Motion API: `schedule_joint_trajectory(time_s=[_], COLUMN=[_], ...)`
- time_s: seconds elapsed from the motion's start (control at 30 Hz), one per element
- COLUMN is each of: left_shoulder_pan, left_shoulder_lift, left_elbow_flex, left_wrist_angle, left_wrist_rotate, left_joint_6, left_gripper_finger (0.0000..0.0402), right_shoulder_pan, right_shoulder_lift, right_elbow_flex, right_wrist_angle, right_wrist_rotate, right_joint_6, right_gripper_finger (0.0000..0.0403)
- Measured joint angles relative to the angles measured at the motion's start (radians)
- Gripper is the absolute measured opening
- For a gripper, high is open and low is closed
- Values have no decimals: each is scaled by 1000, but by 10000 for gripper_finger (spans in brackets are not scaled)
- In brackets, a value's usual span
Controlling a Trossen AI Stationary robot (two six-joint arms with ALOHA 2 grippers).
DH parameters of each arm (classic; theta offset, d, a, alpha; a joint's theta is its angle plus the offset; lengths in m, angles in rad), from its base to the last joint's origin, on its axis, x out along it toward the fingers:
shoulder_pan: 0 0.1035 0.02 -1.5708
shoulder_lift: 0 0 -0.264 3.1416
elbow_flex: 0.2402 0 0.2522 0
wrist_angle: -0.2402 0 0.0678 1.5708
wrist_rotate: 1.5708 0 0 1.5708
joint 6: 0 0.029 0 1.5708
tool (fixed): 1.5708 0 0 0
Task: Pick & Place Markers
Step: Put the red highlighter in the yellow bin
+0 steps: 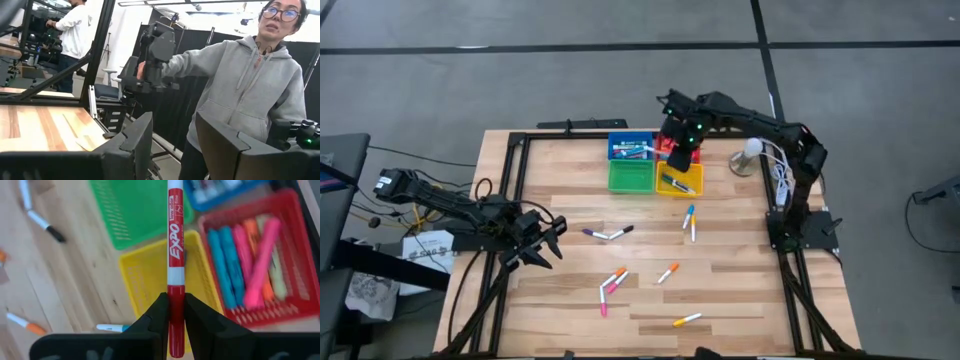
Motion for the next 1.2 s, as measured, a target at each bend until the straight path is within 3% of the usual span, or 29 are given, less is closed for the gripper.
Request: schedule_joint_trajectory(time_s=[0.27, 0.67, 1.2], left_shoulder_pan=[0, 0, 0], left_shoulder_lift=[0, 0, 0], left_elbow_flex=[0, 0, 0], left_wrist_angle=[0, 0, 0], left_wrist_rotate=[0, 0, 0], left_joint_6=[0, 6, 7], left_gripper_finger=[150, 150, 150], right_shoulder_pan=[-28, -16, 11], right_shoulder_lift=[1, 2, 2], right_elbow_flex=[-97, -300, -339], right_wrist_angle=[-14, 55, 177], right_wrist_rotate=[5, 27, 25], right_joint_6=[104, 135, 178], right_gripper_finger=[43, 44, 44])
